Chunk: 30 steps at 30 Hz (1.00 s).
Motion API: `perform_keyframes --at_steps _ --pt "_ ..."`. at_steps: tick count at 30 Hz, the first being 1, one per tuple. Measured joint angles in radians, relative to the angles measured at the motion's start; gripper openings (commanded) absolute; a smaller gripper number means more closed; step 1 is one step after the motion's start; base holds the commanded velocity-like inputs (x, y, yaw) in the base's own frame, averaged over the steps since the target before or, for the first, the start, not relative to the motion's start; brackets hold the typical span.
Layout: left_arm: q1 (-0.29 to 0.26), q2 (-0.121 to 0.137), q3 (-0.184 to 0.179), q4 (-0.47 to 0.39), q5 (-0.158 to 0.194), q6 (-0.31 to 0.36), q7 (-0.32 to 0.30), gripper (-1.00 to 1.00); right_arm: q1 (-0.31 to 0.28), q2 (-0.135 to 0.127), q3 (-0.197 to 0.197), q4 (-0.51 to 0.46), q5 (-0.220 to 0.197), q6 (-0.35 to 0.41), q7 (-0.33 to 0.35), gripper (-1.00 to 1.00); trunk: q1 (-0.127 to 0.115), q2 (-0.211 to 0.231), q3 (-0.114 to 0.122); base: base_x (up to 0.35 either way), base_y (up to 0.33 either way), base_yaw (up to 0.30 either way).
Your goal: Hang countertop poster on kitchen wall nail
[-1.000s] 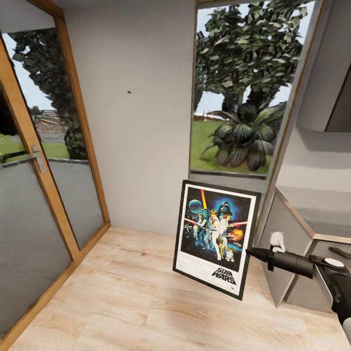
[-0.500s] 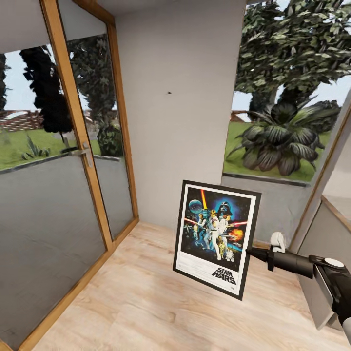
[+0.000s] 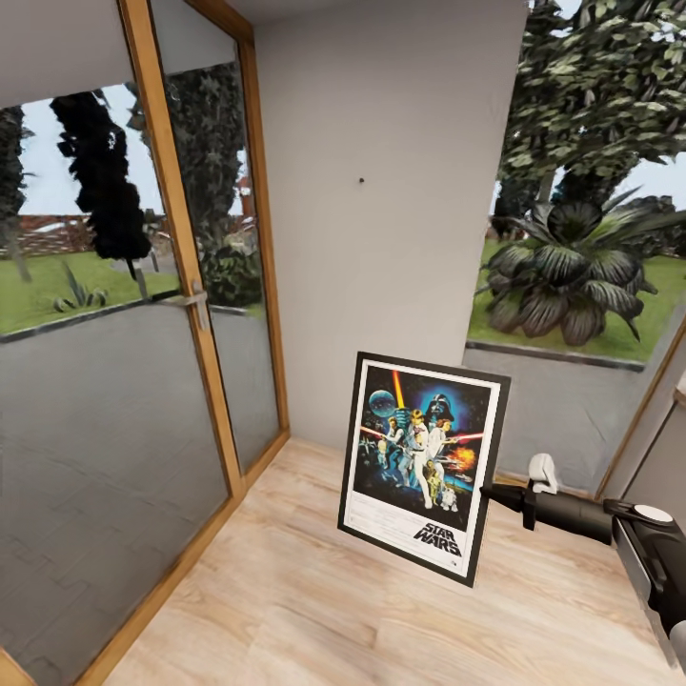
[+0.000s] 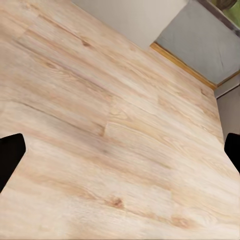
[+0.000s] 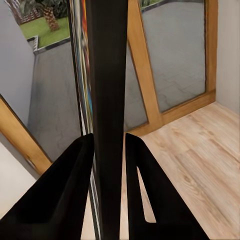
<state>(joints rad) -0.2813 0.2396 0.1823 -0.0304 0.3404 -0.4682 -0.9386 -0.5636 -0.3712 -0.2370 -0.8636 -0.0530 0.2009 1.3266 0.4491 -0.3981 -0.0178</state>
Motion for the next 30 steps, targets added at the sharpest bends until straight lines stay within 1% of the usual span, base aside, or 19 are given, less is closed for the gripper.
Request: perform_keyframes --at_steps 4,5,7,8,9,10,11,12,13,15,16,17,21,25,30 --pt "0.0 0.0 -0.001 0.0 0.0 0.001 0.003 1.0 0.0 0.0 0.0 0.0 0.0 0.0 -0.001 -1.0 0.0 0.0 0.0 0.175 0.338 0.0" --pt "0.0 -0.001 -0.001 0.0 0.0 0.001 0.019 1.0 0.0 0.0 0.001 0.0 0.0 0.0 -0.001 -1.0 0.0 0.0 0.0 0.18 0.337 0.0" --pt "0.0 -0.002 -0.006 -0.001 -0.001 0.002 0.07 1.0 0.0 0.0 0.001 0.0 0.0 0.0 -0.001 -1.0 0.0 0.0 0.0 0.184 0.335 0.0" --pt "0.0 -0.003 -0.009 -0.003 -0.001 0.001 0.112 1.0 0.0 0.0 0.001 0.0 0.0 0.0 -0.002 -1.0 0.0 0.0 0.0 0.19 0.33 0.0" --pt "0.0 -0.004 -0.011 -0.007 -0.002 0.001 0.13 1.0 0.0 0.0 0.001 0.0 0.001 0.0 -0.002 -1.0 0.0 0.0 0.0 0.202 0.321 0.0" --pt "0.0 -0.018 -0.014 -0.044 -0.001 0.007 0.172 1.0 0.0 0.0 0.0 0.0 0.001 0.0 -0.003 -1.0 0.0 0.0 0.0 0.206 0.318 0.0" --pt "0.0 -0.025 -0.016 -0.078 -0.002 0.028 0.184 1.0 0.0 0.0 0.0 0.0 0.001 0.0 -0.005 -1.0 0.0 0.0 0.0 0.207 0.317 0.0" --pt "0.0 -0.028 -0.016 -0.099 -0.002 0.048 0.189 1.0 0.0 0.0 0.0 0.0 0.001 0.0 -0.007 -1.0 0.0 0.0 0.0 0.21 0.314 -0.031" --pt "0.0 -0.032 -0.013 -0.145 -0.006 0.106 0.195 1.0 0.0 0.0 0.0 0.0 0.002 0.0 -0.01 -1.0 0.0 0.0 0.0 0.211 0.312 -0.066" --pt "0.0 -0.035 -0.008 -0.192 -0.013 0.176 0.2 1.0 0.0 0.0 0.0 -0.001 0.002 0.0 -0.011 -1.0 0.0 0.0 0.001 0.204 0.284 -0.132" --pt "0.0 -0.036 -0.007 -0.231 -0.013 0.233 0.205 1.0 0.0 0.0 0.0 -0.001 0.001 0.0 -0.012 -1.0 0.0 0.0 0.001 0.163 0.217 -0.182" --pt "0.0 -0.037 -0.008 -0.247 -0.013 0.255 0.206 1.0 0.0 0.0 0.0 -0.001 0.001 0.0 -0.013 -1.0 0.0 0.0 0.002 0.13 0.174 -0.199" --pt "0.0 -0.039 -0.003 -0.291 -0.013 0.312 0.21 1.0 0.0 0.0 0.001 -0.002 0.001 0.0 -0.013 -1.0 0.0 0.0 0.005 0.063 0.085 -0.235" --pt "0.0 -0.039 0.0 -0.3 -0.015 0.328 0.209 1.0 0.0 0.0 0.001 -0.002 0.001 0.0 -0.021 -1.0 0.0 -0.001 0.008 0.125 0.2 -0.224" --pt "0.0 -0.037 0.001 -0.3 -0.015 0.331 0.207 1.0 0.0 0.003 0.002 -0.001 0.0 0.0 -0.03 -1.0 0.0 -0.001 0.009 0.165 0.289 -0.067"
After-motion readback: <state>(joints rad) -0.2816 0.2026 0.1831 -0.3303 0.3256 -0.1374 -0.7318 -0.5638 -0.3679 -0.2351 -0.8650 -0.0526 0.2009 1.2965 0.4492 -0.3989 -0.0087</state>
